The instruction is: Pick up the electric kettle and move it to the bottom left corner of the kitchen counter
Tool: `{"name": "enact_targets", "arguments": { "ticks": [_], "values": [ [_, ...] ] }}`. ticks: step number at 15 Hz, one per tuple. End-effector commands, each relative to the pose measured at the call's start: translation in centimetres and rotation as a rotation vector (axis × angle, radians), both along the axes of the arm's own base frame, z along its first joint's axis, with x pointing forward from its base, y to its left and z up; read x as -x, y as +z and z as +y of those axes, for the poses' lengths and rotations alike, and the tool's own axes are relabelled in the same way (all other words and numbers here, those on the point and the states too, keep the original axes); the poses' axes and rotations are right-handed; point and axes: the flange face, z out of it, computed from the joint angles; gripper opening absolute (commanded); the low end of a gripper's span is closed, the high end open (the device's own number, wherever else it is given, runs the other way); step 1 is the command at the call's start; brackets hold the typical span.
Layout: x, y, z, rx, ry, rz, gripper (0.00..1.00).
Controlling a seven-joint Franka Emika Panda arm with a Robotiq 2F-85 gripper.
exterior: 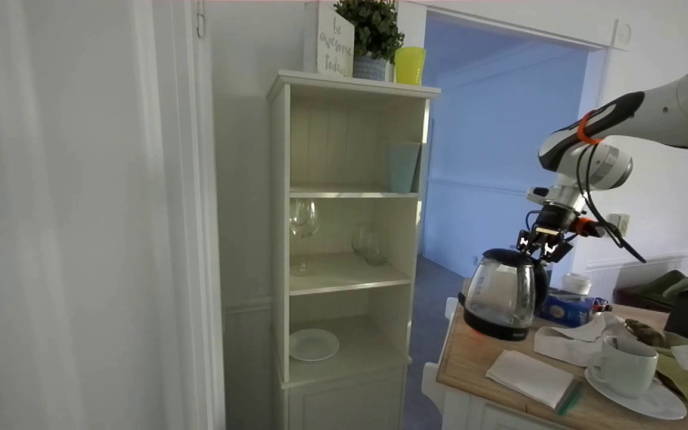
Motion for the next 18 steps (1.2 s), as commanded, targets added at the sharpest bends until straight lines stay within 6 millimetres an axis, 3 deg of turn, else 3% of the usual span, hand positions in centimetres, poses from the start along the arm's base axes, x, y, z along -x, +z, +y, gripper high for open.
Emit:
{"name": "enact_targets", "arguments": {
  "ticks": [1, 9, 18],
  "values": [
    [0.1, 0.7, 2.1, -0.041, -0.072, -0.065, 0.19],
    [-1.2, -2.9, 4.4, -0.018, -0.148, -0.117, 0.19],
    [-0.8, -5.6, 4.6, 0.012, -0.185, -0.134, 0.19]
  ]
}}
